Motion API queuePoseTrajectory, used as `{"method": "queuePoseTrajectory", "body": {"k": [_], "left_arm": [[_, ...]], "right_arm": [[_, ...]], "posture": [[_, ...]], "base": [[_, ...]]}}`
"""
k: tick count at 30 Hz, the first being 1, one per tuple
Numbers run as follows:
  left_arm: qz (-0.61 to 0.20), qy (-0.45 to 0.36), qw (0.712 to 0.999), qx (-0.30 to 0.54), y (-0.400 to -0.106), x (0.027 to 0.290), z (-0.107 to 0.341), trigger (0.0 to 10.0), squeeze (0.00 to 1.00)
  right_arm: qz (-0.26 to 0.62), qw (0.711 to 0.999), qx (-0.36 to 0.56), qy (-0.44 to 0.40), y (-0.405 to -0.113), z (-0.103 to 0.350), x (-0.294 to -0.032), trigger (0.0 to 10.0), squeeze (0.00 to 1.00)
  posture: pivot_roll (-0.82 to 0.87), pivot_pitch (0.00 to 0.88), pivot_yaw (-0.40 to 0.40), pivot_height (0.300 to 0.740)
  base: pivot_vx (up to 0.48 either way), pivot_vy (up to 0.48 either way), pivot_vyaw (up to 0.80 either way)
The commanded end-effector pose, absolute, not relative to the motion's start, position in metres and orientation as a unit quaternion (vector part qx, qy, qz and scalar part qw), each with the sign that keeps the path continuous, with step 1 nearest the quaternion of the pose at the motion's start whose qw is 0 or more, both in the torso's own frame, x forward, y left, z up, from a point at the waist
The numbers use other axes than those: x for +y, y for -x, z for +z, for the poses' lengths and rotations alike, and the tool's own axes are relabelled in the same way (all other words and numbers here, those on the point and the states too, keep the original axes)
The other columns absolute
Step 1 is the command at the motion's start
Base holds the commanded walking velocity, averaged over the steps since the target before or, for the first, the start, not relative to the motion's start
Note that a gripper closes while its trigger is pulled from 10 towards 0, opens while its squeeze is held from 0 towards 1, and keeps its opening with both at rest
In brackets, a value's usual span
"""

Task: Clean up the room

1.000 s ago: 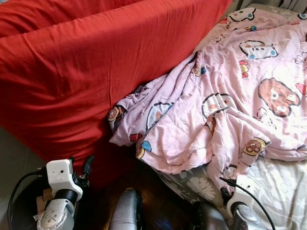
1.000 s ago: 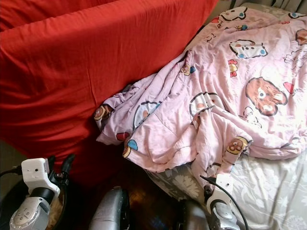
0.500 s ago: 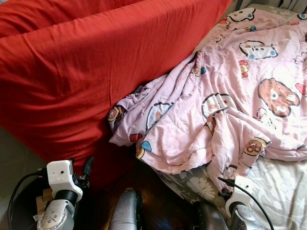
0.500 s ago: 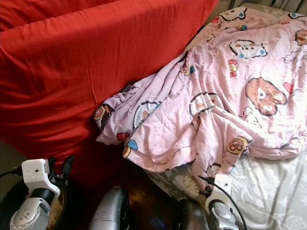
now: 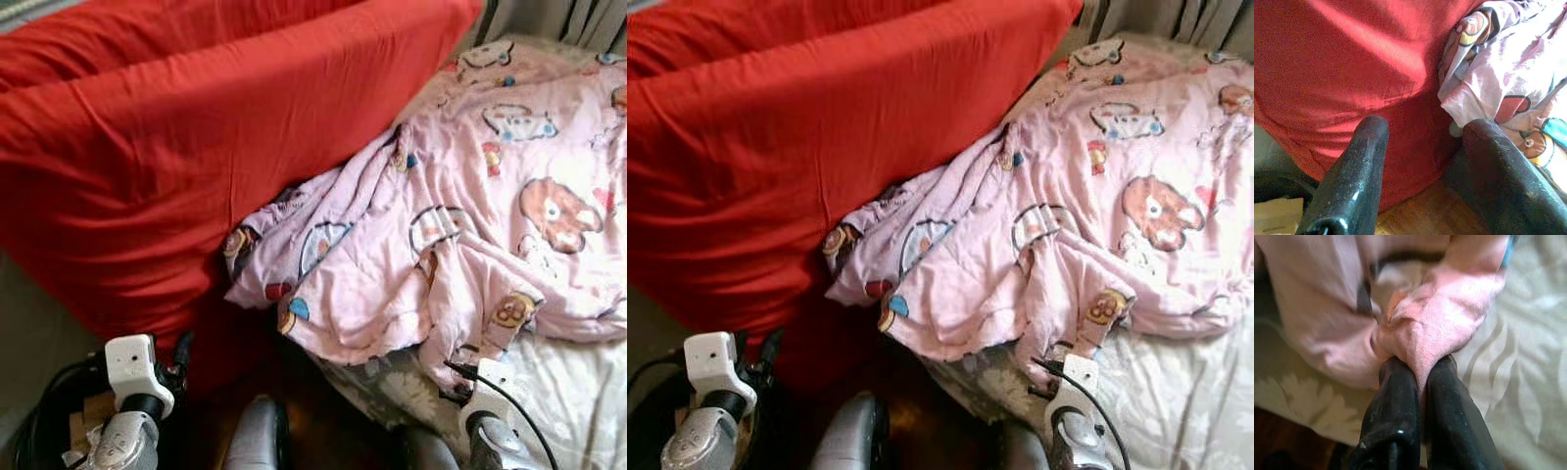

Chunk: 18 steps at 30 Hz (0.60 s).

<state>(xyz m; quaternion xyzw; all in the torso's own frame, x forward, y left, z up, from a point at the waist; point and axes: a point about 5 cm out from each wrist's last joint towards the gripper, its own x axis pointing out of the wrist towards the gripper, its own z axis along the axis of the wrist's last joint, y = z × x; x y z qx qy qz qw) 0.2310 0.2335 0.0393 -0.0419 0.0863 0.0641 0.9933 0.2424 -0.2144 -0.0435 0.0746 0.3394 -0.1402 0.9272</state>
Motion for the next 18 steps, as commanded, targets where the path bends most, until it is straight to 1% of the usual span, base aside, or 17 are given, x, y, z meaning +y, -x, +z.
{"method": "queuePoseTrajectory", "body": {"k": [1, 5, 6, 7, 8, 13, 15, 18], "left_arm": [[0.078, 0.042, 0.991, 0.102, -0.226, 0.238, 0.028, 10.0, 0.00], [0.090, 0.047, 0.987, 0.128, -0.222, 0.238, 0.011, 10.0, 0.00], [0.100, 0.046, 0.983, 0.146, -0.218, 0.242, 0.002, 10.0, 0.00], [0.104, 0.046, 0.982, 0.153, -0.217, 0.243, -0.002, 10.0, 0.00], [0.106, 0.044, 0.980, 0.165, -0.215, 0.244, -0.008, 10.0, 0.00], [0.143, 0.041, 0.961, 0.231, -0.193, 0.256, -0.036, 10.0, 0.00], [0.148, 0.041, 0.958, 0.242, -0.189, 0.257, -0.039, 10.0, 0.00], [0.163, 0.048, 0.950, 0.261, -0.183, 0.257, -0.047, 10.0, 0.00]], "right_arm": [[-0.151, 0.927, 0.334, -0.080, -0.241, -0.043, -0.218, 0.0, 0.00], [-0.151, 0.932, 0.318, -0.082, -0.243, -0.040, -0.222, 0.0, 0.00], [-0.147, 0.939, 0.305, -0.068, -0.245, -0.037, -0.224, 8.2, 0.00], [-0.146, 0.940, 0.301, -0.063, -0.246, -0.036, -0.225, 8.2, 0.00], [-0.148, 0.941, 0.296, -0.066, -0.247, -0.035, -0.226, 10.0, 0.00], [-0.145, 0.953, 0.251, -0.090, -0.251, -0.027, -0.228, 10.0, 0.00], [-0.137, 0.955, 0.246, -0.088, -0.252, -0.026, -0.227, 10.0, 0.00], [-0.120, 0.961, 0.240, -0.075, -0.254, -0.025, -0.224, 10.0, 0.00]], "posture": [[0.20, 0.000, -0.003, 0.635], [0.18, 0.000, -0.015, 0.635], [0.16, 0.000, -0.015, 0.635], [0.16, 0.000, -0.016, 0.635], [0.16, 0.000, -0.018, 0.635], [0.13, 0.000, -0.020, 0.635], [0.13, 0.000, -0.020, 0.635], [0.11, 0.000, -0.021, 0.649]], "base": [[0.000, 0.000, 0.00], [0.000, 0.000, 0.00], [0.000, 0.000, 0.00], [0.000, 0.000, 0.00], [0.000, 0.000, 0.00], [0.000, 0.000, 0.00], [0.000, 0.000, 0.00], [0.000, 0.000, 0.00]]}}
